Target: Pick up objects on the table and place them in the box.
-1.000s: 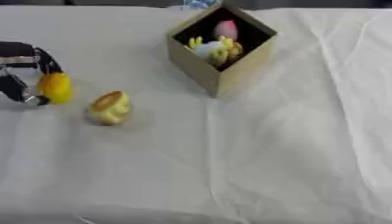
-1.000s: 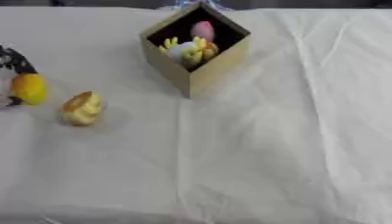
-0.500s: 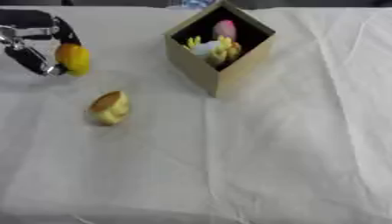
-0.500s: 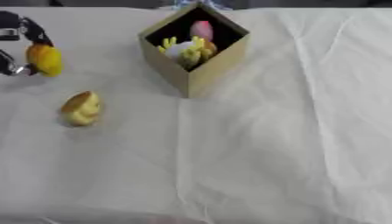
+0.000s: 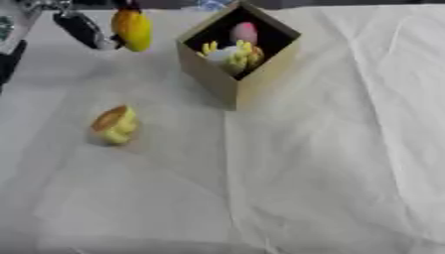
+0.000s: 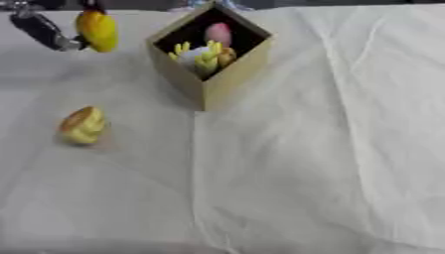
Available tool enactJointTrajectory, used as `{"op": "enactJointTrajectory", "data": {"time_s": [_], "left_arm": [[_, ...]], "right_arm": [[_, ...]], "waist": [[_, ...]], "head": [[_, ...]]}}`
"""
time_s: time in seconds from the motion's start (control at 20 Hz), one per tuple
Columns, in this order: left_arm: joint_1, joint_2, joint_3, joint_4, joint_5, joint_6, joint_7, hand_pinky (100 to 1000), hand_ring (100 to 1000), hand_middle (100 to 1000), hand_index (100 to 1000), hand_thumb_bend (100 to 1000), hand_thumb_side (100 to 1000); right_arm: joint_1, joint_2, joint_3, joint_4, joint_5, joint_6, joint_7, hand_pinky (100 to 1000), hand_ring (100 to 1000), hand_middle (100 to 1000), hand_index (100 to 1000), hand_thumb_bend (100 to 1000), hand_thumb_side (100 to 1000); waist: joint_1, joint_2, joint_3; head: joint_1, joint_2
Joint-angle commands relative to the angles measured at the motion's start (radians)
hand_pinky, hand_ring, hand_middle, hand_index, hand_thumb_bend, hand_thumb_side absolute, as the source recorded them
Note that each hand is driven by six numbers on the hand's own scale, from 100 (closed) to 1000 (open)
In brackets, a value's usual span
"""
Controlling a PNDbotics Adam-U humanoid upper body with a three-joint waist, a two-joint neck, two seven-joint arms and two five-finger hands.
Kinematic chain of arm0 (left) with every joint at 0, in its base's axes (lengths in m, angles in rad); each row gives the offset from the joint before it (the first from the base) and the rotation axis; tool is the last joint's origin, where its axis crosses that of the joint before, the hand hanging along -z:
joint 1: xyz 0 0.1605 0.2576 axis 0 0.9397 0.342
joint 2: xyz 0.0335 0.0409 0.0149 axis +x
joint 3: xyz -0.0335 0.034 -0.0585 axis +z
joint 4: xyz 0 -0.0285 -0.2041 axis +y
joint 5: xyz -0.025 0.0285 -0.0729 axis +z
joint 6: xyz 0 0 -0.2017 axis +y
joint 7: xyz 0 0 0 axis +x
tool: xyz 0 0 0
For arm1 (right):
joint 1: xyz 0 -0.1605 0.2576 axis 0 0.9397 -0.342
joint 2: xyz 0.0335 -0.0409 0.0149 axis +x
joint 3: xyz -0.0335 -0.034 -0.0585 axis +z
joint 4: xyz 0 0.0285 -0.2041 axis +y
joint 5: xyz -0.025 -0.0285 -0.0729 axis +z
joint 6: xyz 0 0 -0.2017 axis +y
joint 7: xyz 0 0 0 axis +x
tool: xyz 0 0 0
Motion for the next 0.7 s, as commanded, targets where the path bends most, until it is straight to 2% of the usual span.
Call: {"op": "enactJointTrajectory", "data": {"time_s": [0.05, 0.2, 0.3, 0.5, 0.6, 0.7], "left_arm": [[-0.069, -0.063, 0.030, 0.038, -0.022, 0.004, 0.012, 778, 682, 621, 766, 207, 137], [-0.095, -0.133, 0.048, 0.074, -0.059, 0.003, 0.047, 781, 684, 623, 769, 213, 146], [-0.104, -0.166, 0.062, 0.090, -0.089, 0.002, 0.074, 783, 681, 621, 768, 199, 148], [-0.113, -0.199, 0.089, 0.121, -0.137, -0.009, 0.124, 788, 682, 622, 769, 181, 160], [-0.114, -0.216, 0.102, 0.141, -0.156, -0.013, 0.139, 790, 682, 624, 771, 174, 178], [-0.115, -0.230, 0.112, 0.162, -0.179, -0.012, 0.146, 793, 695, 639, 779, 206, 201]], "right_arm": [[-0.028, -0.002, -0.006, -0.009, -0.014, 0.000, 0.006, 892, 787, 760, 853, 111, 350], [-0.037, 0.026, -0.008, -0.013, -0.039, 0.009, 0.001, 891, 773, 750, 849, 100, 375], [-0.028, 0.058, -0.013, -0.019, -0.066, 0.025, -0.010, 890, 758, 737, 838, 100, 442], [0.036, 0.138, -0.023, -0.051, -0.127, 0.079, -0.053, 889, 736, 713, 824, 100, 562], [0.075, 0.167, -0.026, -0.078, -0.161, 0.104, -0.067, 888, 730, 707, 818, 100, 597], [0.102, 0.184, -0.033, -0.106, -0.196, 0.124, -0.074, 888, 727, 703, 814, 100, 593]], "waist": [[-0.001, -0.014, -0.004], [0.003, -0.009, -0.017], [0.004, -0.007, -0.027], [0.008, -0.001, -0.045], [0.011, 0.004, -0.053], [0.014, 0.008, -0.062]], "head": [[0.013, -0.020], [0.024, -0.028], [0.031, -0.032], [0.047, -0.040], [0.054, -0.044], [0.058, -0.047]]}}
